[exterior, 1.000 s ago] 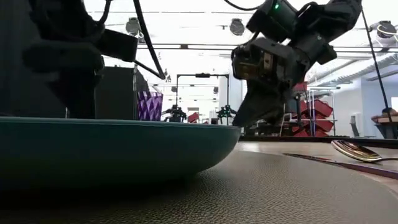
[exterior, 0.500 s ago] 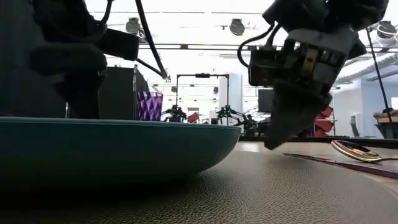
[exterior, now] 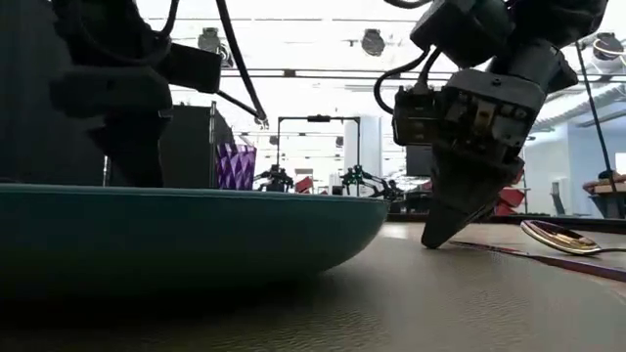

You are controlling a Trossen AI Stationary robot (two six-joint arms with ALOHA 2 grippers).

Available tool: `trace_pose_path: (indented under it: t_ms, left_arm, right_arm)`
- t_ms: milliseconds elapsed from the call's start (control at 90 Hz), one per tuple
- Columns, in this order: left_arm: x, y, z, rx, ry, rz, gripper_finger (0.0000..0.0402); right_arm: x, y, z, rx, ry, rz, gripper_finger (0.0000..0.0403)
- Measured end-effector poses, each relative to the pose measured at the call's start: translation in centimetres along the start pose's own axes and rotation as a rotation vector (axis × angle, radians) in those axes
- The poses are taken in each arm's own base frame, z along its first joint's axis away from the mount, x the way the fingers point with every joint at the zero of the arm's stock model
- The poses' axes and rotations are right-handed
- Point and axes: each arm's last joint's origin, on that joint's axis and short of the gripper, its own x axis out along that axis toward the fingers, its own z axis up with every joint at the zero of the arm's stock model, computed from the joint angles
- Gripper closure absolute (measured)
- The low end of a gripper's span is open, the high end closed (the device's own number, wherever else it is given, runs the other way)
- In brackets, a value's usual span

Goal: Set table place
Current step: Adjust the gray placemat

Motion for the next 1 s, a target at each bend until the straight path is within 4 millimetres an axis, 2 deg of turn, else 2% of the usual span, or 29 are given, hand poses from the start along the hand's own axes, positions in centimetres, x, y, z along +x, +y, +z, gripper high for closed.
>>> trace_pose_path:
  t_ms: [300,556,1000]
  left_arm:
    - [0.1,-0.1,0.0,0.011,-0.008,-0.010,0.0240]
    - [1.9,0.3,-1.0,0.004,-0.014,-0.014,0.0240]
    - [3.1,-0.1,-0.9,0.003,-0.002,-0.001,0.0240]
  right_arm:
    - [0.0,-1.1,0.6,-0.079,0.003,-0.024,0.0403]
    - [0.0,-1.2,0.6,-0.078,0.009,-0.016,0.0403]
    - [0.0,-1.1,0.5,-0.076,0.013,-0.008,0.0403]
